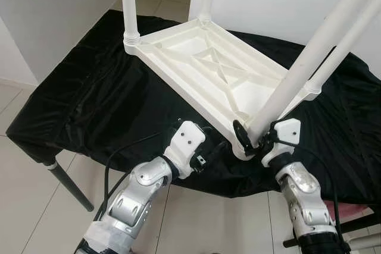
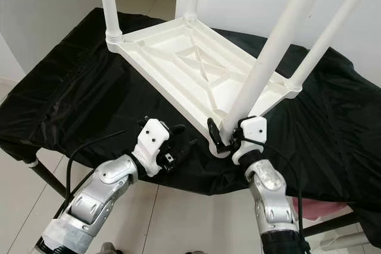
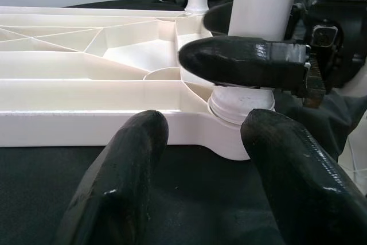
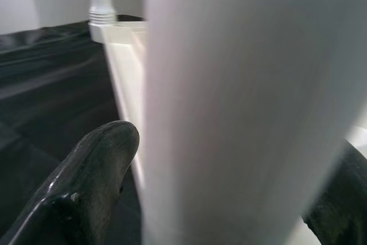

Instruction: Building children table

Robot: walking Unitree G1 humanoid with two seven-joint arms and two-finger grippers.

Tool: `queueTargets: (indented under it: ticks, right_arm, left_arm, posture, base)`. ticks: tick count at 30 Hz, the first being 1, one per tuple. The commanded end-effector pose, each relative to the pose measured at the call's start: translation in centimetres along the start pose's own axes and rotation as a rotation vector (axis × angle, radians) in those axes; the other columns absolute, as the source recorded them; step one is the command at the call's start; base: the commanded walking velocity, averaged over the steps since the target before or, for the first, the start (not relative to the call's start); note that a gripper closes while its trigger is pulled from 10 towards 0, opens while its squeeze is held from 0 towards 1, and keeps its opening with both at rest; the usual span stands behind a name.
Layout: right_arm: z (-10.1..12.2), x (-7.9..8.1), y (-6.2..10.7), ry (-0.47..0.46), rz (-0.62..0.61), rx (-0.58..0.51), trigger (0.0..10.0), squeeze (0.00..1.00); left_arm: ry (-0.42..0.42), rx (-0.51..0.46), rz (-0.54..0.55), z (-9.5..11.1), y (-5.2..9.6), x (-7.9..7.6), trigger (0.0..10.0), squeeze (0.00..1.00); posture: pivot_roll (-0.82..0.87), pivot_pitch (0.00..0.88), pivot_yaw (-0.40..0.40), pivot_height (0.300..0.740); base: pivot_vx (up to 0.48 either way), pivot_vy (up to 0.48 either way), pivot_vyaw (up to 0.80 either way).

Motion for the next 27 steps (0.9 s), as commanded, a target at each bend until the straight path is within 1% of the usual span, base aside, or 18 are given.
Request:
queueTargets:
  ticks: [1,3,4,6,7,8,15,26,27]
  right_arm:
    - [-0.9,-0.2,0.1,-0.015,0.065,0.063,10.0,0.00]
    - [-1.0,-0.2,-0.2,-0.020,0.126,0.086,10.0,0.00]
    - [-1.0,-0.2,-0.2,-0.020,0.126,0.086,10.0,0.00]
    - [-1.3,-0.1,-0.2,-0.010,0.177,0.107,10.0,0.00]
    - [-1.5,-0.1,-0.2,-0.007,0.198,0.116,7.5,0.00]
    - [-1.7,-0.3,-0.1,-0.009,0.204,0.125,0.0,0.00]
    - [-2.3,-0.8,0.2,-0.021,0.232,0.152,0.0,0.00]
    - [-2.5,-0.9,0.5,-0.024,0.248,0.163,0.0,0.00]
    - [-2.5,-0.9,0.5,-0.034,0.236,0.162,10.0,0.00]
  left_arm:
    - [-0.002,0.006,-0.021,-0.2,0.0,-0.2,10.0,0.00]
    - [-0.002,0.004,-0.019,-0.2,-0.1,-0.1,10.0,0.00]
    - [-0.002,0.004,-0.019,-0.2,-0.1,-0.1,10.0,0.00]
    - [-0.004,0.003,-0.019,-0.1,-0.1,-0.2,10.0,0.00]
    - [-0.004,0.002,-0.017,-0.1,-0.1,-0.2,10.0,0.00]
    - [-0.004,0.002,-0.014,-0.1,-0.1,-0.1,10.0,0.00]
    - [-0.004,0.005,-0.005,-0.1,0.1,0.1,10.0,0.00]
    - [-0.008,0.004,-0.013,-0.1,0.0,0.1,10.0,0.00]
    - [-0.008,0.005,-0.017,-0.1,0.0,0.1,10.0,0.00]
  posture:
    - [0.01,0.099,-0.092,0.740]
    - [0.01,0.098,-0.093,0.740]
    - [0.01,0.098,-0.093,0.740]
    - [0.02,0.097,-0.095,0.740]
    - [0.02,0.099,-0.095,0.740]
    - [0.02,0.097,-0.097,0.740]
    - [0.03,0.100,-0.098,0.740]
    - [0.02,0.096,-0.088,0.740]
    - [0.02,0.099,-0.084,0.740]
  base:
    - [0.000,0.000,0.00]
    - [0.000,0.000,0.00]
    - [0.000,0.000,0.00]
    - [0.000,0.000,0.00]
    - [0.000,0.000,0.00]
    - [0.000,0.000,0.00]
    - [0.000,0.000,0.00]
    - [0.000,0.000,0.00]
    - [0.000,0.000,0.00]
Point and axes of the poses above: a point about 5 cm out from each wrist's last joint towards the gripper, its own y axis pointing back from the gripper into the wrist, its own z axis along the axis of the wrist's last joint, x = y × z, the point moved 1 cm from there along -y, pointing out of the wrist towards the gripper, and after that the axes turned 5 degrees about -y, right-handed, at the moved point
